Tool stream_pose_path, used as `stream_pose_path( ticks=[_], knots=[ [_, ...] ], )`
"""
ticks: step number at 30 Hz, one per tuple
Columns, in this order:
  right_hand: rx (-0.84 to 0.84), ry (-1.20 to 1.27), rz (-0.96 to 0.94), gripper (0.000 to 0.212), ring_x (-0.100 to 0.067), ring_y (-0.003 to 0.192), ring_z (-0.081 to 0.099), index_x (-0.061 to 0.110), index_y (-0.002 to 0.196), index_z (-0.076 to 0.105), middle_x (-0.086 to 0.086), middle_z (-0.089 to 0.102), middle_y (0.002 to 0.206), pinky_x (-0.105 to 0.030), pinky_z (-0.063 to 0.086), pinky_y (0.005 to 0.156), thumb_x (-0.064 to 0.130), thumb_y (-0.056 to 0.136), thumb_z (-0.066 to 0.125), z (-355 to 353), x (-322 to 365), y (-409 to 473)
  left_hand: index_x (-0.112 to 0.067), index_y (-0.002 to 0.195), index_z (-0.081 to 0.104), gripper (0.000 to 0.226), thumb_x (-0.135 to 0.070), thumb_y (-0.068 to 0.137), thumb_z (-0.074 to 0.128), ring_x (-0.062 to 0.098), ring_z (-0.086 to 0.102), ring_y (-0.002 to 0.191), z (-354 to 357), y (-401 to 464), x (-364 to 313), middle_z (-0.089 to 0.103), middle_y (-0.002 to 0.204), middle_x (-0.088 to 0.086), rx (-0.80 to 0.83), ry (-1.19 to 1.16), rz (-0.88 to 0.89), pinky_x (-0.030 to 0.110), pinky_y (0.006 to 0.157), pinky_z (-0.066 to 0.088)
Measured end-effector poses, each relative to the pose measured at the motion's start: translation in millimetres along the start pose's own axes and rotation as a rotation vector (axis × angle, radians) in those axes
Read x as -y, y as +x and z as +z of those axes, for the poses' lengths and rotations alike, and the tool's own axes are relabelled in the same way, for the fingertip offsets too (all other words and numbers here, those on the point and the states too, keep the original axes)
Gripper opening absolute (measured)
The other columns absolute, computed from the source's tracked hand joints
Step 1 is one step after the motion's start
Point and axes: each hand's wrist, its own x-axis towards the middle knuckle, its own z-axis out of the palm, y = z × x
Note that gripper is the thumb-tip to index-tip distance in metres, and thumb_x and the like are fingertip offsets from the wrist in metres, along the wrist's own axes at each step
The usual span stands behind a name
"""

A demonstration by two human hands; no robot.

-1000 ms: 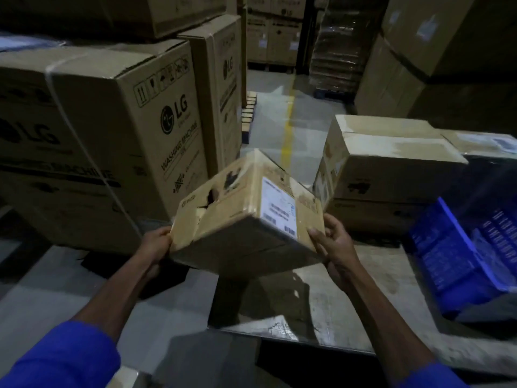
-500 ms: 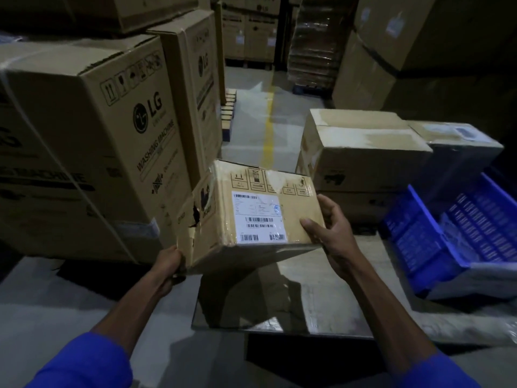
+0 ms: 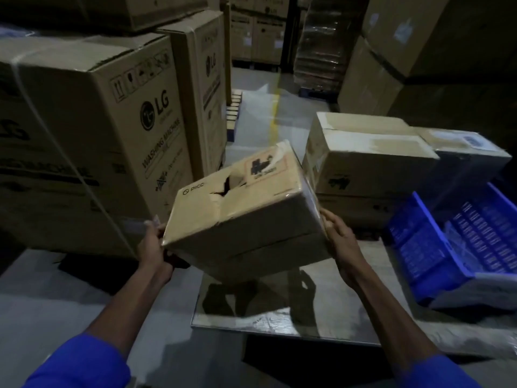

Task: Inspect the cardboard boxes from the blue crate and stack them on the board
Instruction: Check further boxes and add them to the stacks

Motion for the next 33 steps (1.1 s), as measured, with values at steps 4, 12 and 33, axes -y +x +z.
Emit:
stream_pose_path(
  ticks=[4,12,33],
  knots=[
    [-0.015,-0.088,0.111,0.026,-0.020,0.122,0.060,0.037,0.122,0.070,-0.006,0.061,0.139,-0.045,0.054,0.098,0.033,0.108,0.049,15,-13,1,-0.011,0.110,0.073,0.024,-0.031,0.101,0.064,0.031,0.071,0.094,8,-8,-5,0.075,0.103,0.013,0.060,-0.025,-0.001,0.036,0.067,0.060],
    [-0.009,0.030,0.323,0.106,-0.029,0.125,0.058,0.025,0.123,0.070,-0.004,0.065,0.133,-0.061,0.042,0.111,0.105,0.059,0.040,12,16,2,-0.012,0.113,0.070,0.017,-0.021,0.104,0.059,0.024,0.068,0.076,26,-18,2,0.073,0.097,0.012,0.108,0.206,0.041,0.026,0.044,0.054],
    [-0.220,0.122,0.322,0.016,-0.027,0.108,0.058,0.028,0.103,0.057,-0.005,0.061,0.111,-0.052,0.048,0.099,0.034,0.110,0.044,-24,20,-25,-0.017,0.139,0.063,0.114,-0.087,0.050,0.079,0.033,0.063,0.122,6,-32,58,0.065,0.137,0.014,0.348,0.322,-0.364,0.052,0.111,0.048]
  ],
)
